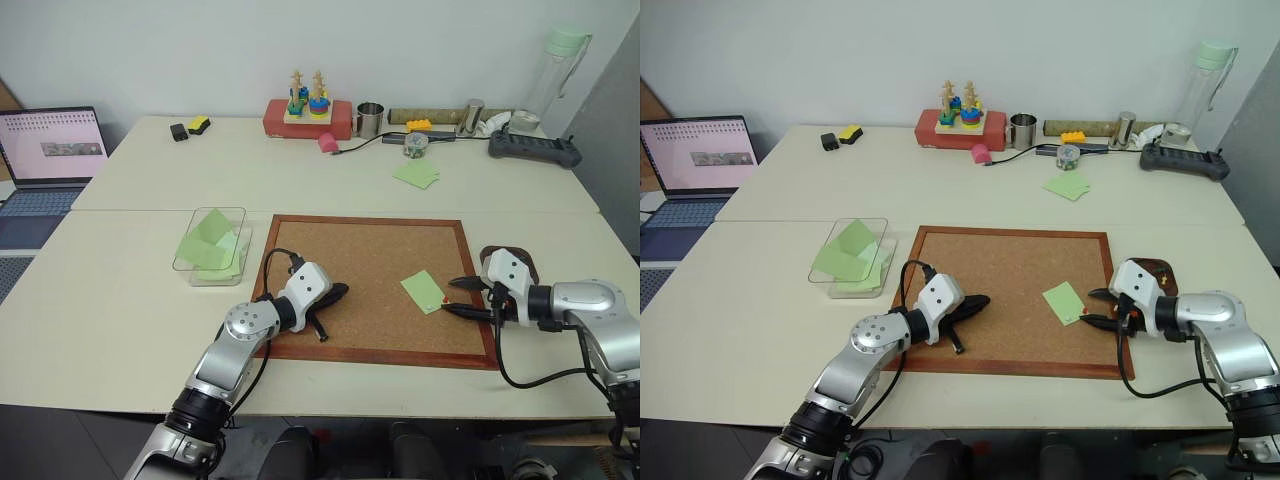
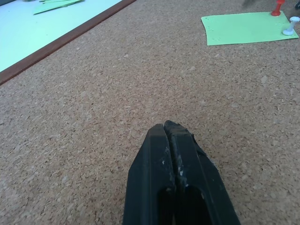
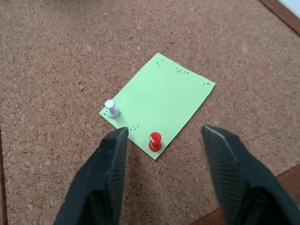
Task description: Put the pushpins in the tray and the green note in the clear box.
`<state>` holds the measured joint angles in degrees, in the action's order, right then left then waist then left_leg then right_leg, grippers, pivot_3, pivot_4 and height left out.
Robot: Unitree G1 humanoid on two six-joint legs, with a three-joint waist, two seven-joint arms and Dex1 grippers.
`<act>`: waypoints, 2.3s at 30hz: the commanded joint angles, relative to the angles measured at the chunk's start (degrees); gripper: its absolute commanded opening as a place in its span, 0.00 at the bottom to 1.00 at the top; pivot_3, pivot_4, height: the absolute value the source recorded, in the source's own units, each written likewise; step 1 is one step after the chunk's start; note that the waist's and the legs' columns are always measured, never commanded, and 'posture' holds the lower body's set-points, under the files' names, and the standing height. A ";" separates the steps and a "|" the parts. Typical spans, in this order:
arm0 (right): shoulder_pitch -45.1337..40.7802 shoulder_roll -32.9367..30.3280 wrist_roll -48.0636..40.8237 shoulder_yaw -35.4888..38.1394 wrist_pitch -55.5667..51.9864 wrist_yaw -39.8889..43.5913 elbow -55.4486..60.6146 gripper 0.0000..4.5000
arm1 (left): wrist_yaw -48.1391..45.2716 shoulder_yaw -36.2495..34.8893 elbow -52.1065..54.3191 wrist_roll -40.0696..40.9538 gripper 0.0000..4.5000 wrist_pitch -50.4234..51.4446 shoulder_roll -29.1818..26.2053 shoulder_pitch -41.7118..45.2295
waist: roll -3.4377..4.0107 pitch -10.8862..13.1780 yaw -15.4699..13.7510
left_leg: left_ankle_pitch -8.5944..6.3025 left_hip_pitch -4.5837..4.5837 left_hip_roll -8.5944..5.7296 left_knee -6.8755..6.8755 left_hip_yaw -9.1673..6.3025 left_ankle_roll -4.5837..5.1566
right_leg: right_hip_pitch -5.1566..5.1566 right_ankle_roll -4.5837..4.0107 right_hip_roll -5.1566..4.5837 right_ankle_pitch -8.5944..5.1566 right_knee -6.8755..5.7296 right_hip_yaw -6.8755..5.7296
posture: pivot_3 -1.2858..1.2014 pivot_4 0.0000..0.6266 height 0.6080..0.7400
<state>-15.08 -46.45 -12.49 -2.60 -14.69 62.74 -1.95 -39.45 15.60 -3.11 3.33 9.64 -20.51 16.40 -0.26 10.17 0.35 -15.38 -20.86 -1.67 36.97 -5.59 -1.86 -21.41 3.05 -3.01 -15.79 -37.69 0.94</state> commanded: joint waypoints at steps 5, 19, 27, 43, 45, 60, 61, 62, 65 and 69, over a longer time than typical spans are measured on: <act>-0.46 -0.26 0.74 -0.03 2.79 0.78 -0.89 0.19 | -0.55 1.51 -2.71 -2.11 0.00 1.58 -1.12 -2.03 | 0.00 0.00 0.01 | 0.00 0.00 0.00 0.00 -0.01 0.00 | 0.00 0.00 0.00 0.00 0.00 0.00 | 0.52 0.24 1.00; 0.53 -0.52 -6.23 3.92 -3.36 1.94 5.05 0.01 | -0.34 1.61 -3.05 -2.38 0.00 1.70 -1.15 -2.22 | 0.00 0.00 -0.05 | 0.00 -0.01 -0.01 -0.02 -0.05 0.00 | -0.01 0.00 0.00 0.00 0.01 -0.02 | 0.52 0.24 1.00; -0.16 -0.89 -12.21 6.97 -12.19 1.29 7.78 0.01 | -0.13 1.80 -3.26 -2.69 0.00 1.82 -1.05 -2.43 | 0.00 0.00 -0.03 | 0.00 -0.01 0.00 -0.01 -0.05 0.00 | 0.01 0.01 0.00 0.00 0.02 -0.02 | 0.52 0.24 1.00; -6.26 -8.73 -7.52 11.57 -14.86 -3.78 -9.12 0.01 | 0.01 2.19 -2.64 -2.82 0.00 2.00 -0.77 -3.09 | 0.01 0.00 -0.01 | -0.01 -0.02 -0.01 -0.04 0.01 0.01 | 0.00 0.00 -0.02 0.00 0.07 0.00 | 0.52 0.24 1.00; -7.52 -8.54 -5.38 10.27 -13.73 -4.71 -12.48 0.01 | -0.04 2.30 -2.70 -2.85 0.00 1.98 -0.64 -3.00 | 0.01 -0.01 0.02 | -0.01 -0.02 0.00 -0.05 0.02 0.01 | 0.00 0.00 -0.01 0.00 0.07 -0.01 | 0.52 0.24 1.00; -12.04 -5.48 0.42 7.81 -7.66 -6.82 -22.81 0.39 | 0.02 2.36 -1.76 -3.09 0.00 2.45 -0.68 -3.71 | 0.04 -0.02 0.04 | -0.01 -0.03 -0.03 -0.05 0.05 0.01 | 0.00 -0.21 -0.02 0.12 0.07 0.02 | 0.52 0.24 1.00; -11.84 -5.72 0.14 8.04 -7.81 -6.45 -22.18 0.43 | 0.01 2.37 -1.71 -3.11 0.00 2.46 -0.70 -3.75 | 0.04 -0.02 0.05 | -0.01 -0.03 -0.03 -0.05 0.05 0.01 | 0.00 -0.21 -0.02 0.12 0.07 0.02 | 0.52 0.24 1.00; -11.50 -6.11 -0.32 8.41 -8.07 -5.95 -21.20 0.47 | -0.02 2.37 -1.68 -3.12 0.00 2.46 -0.73 -3.78 | 0.04 -0.02 0.05 | -0.01 -0.03 -0.03 -0.05 0.05 0.01 | 0.00 -0.21 -0.02 0.12 0.07 0.02 | 0.52 0.24 1.00; -10.15 -7.70 -2.53 10.23 -9.09 -3.69 -16.97 0.60 | -0.11 2.25 -1.69 -3.09 0.00 2.39 -0.85 -3.84 | 0.04 -0.02 0.07 | -0.01 -0.03 -0.03 -0.05 0.05 0.01 | 0.00 -0.19 -0.02 0.11 0.07 0.02 | 0.52 0.24 1.00; -3.22 -11.15 -4.51 10.96 -5.91 2.69 -4.44 0.64 | -0.34 2.09 -1.77 -3.00 0.00 2.30 -1.14 -3.91 | 0.05 -0.03 0.03 | -0.01 -0.05 -0.04 -0.07 0.01 0.01 | -0.01 -0.18 -0.02 0.10 0.08 0.00 | 0.52 0.24 1.00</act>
<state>-22.38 -54.94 -15.21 6.45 -23.55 60.81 -16.02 -39.13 15.85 -1.89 2.26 9.62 -20.48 14.94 -0.21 10.15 0.38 -15.39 -20.90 -1.68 36.89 -5.59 -1.86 -21.41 2.92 -3.02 -15.71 -37.59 0.94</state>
